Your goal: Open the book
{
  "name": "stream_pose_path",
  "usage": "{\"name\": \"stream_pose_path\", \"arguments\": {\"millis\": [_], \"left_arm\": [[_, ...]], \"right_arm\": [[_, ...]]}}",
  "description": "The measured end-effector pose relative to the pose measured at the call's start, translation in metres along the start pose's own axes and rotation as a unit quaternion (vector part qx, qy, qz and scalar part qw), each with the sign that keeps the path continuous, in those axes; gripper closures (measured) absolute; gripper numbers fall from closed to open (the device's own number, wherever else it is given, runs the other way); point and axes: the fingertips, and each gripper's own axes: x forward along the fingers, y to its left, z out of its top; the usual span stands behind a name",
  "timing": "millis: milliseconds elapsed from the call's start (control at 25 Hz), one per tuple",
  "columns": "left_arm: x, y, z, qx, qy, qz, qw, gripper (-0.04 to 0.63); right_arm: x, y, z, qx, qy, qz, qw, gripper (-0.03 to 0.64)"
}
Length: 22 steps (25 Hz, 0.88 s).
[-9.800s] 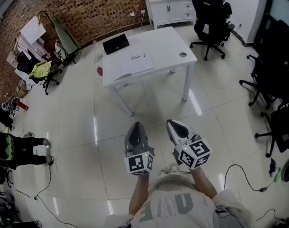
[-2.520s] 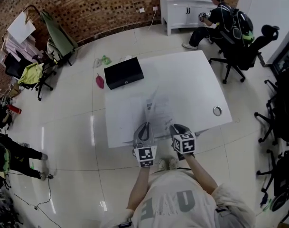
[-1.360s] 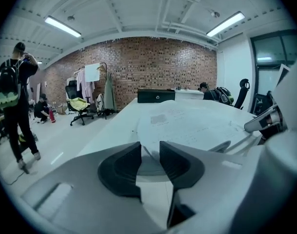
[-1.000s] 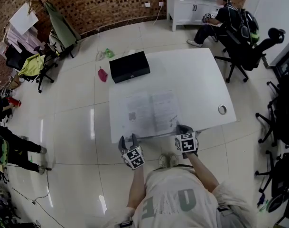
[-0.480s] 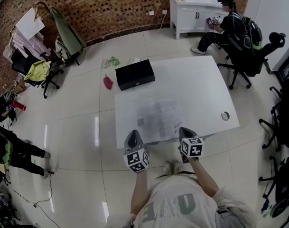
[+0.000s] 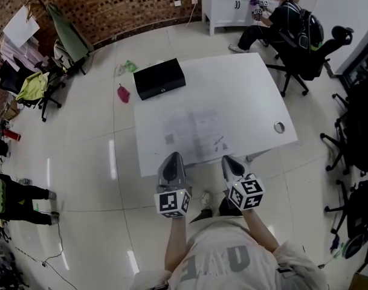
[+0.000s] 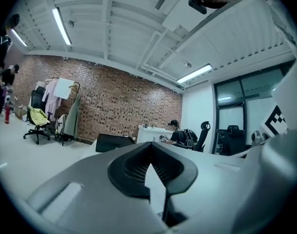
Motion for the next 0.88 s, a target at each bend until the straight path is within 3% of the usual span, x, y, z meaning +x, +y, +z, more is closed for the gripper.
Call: {"name": "stream_pose_path", "arguments": {"millis": [280, 440, 640, 880], "left_arm": [[-0.053, -0.032, 0.044, 0.010, -0.050, -0.008, 0.9986, 0.575], [-0.113, -0.076, 0.057, 0.024, -0.078, -0.016, 0.9965, 0.575], [-0.209, -0.140, 0.024, 0.040, -0.068, -0.009, 0.9968, 0.575], [-0.324, -0.206, -0.007, 0.040, -0.044, -0.026, 0.9979, 0.577]], "right_arm": [[-0.068, 0.035, 0.041, 0.009, -0.063, 0.041, 0.997, 0.614], [-0.141, 0.054, 0.037, 0.001, -0.096, 0.055, 0.994, 0.614], [-0.241, 0.078, 0.003, -0.016, -0.124, 0.091, 0.988, 0.614], [-0.349, 0.105, -0.043, -0.034, -0.123, 0.080, 0.989, 0.614]]}}
